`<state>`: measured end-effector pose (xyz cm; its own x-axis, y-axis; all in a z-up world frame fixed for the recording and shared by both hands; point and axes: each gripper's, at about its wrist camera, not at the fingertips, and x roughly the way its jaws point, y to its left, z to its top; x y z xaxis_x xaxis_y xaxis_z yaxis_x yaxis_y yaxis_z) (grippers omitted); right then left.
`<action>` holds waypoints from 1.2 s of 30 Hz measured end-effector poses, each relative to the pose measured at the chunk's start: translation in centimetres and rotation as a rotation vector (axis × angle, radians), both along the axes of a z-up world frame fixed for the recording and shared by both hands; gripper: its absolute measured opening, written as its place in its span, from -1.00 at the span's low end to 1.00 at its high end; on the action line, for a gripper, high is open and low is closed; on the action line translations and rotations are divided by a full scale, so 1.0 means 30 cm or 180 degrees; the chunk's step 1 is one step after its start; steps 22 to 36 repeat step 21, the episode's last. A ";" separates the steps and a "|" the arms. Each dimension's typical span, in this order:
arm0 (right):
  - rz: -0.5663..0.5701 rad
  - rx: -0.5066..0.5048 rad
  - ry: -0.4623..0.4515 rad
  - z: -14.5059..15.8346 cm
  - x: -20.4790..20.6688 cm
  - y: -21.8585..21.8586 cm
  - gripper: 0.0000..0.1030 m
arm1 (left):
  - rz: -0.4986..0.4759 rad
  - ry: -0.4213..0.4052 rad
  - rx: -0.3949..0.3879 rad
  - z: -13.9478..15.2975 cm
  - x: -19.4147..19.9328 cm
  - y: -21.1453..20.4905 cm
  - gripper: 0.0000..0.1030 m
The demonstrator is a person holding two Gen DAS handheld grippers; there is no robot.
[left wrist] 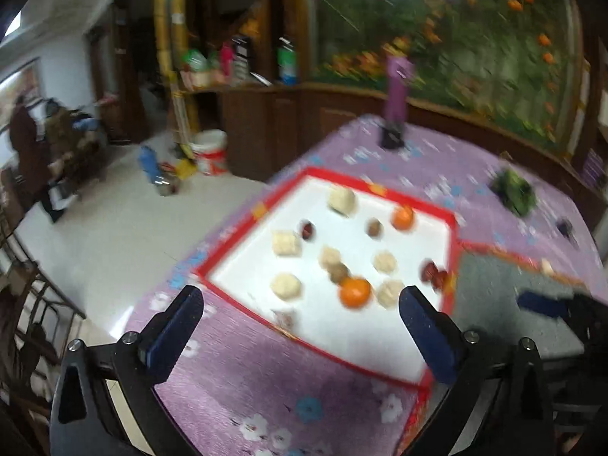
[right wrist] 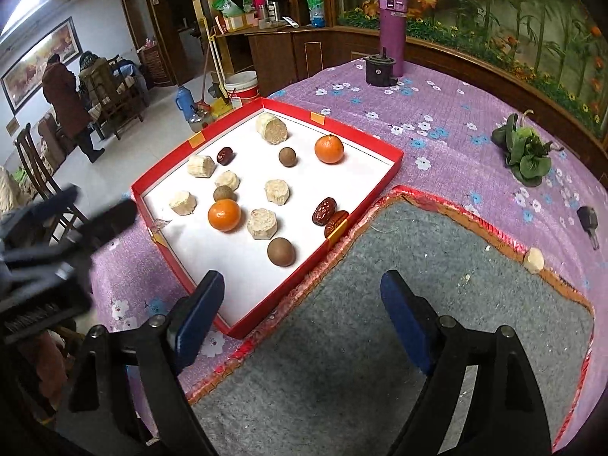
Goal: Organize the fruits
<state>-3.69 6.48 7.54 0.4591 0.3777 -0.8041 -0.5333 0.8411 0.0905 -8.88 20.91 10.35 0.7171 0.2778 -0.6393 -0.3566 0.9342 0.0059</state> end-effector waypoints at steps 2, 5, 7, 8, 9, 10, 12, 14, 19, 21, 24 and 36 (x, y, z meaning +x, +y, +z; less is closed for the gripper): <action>0.0019 -0.0019 -0.0015 0.004 0.000 -0.001 0.65 | -0.0037 -0.0039 -0.0125 0.020 0.001 0.017 0.99; 0.0030 -0.0012 -0.0014 0.007 0.002 -0.006 0.65 | 0.0005 -0.0011 0.0058 0.052 0.000 0.011 0.98; 0.0033 -0.0010 -0.0025 0.008 0.002 -0.006 0.65 | 0.0006 -0.0014 0.0239 0.063 -0.006 -0.007 0.98; 0.0039 -0.0009 -0.0027 0.007 0.003 -0.007 0.65 | -0.0027 -0.0063 0.0216 0.067 -0.012 -0.010 0.98; 0.0042 -0.0008 -0.0027 0.007 0.003 -0.008 0.65 | -0.0038 -0.0088 0.0159 0.065 -0.016 -0.008 0.98; 0.0041 -0.0003 -0.0029 0.008 0.004 -0.010 0.65 | -0.0040 -0.0098 0.0087 0.064 -0.016 -0.005 0.98; 0.0037 0.0012 -0.0033 0.010 0.002 -0.013 0.65 | -0.0038 -0.0103 0.0007 0.055 -0.013 0.000 0.98; 0.0035 0.0020 -0.0036 0.011 0.000 -0.016 0.65 | -0.0064 -0.0076 -0.0034 0.046 -0.009 -0.001 0.98; -0.0013 0.0070 0.0009 0.013 0.002 -0.033 0.65 | -0.0077 -0.0032 -0.0023 0.034 -0.004 -0.018 0.99; -0.0037 0.0093 0.0039 0.012 0.004 -0.042 0.65 | -0.0114 0.0037 -0.0078 0.024 0.007 -0.019 0.99; -0.0037 0.0093 0.0039 0.012 0.004 -0.042 0.65 | -0.0114 0.0037 -0.0078 0.024 0.007 -0.019 0.99; -0.0037 0.0093 0.0039 0.012 0.004 -0.042 0.65 | -0.0114 0.0037 -0.0078 0.024 0.007 -0.019 0.99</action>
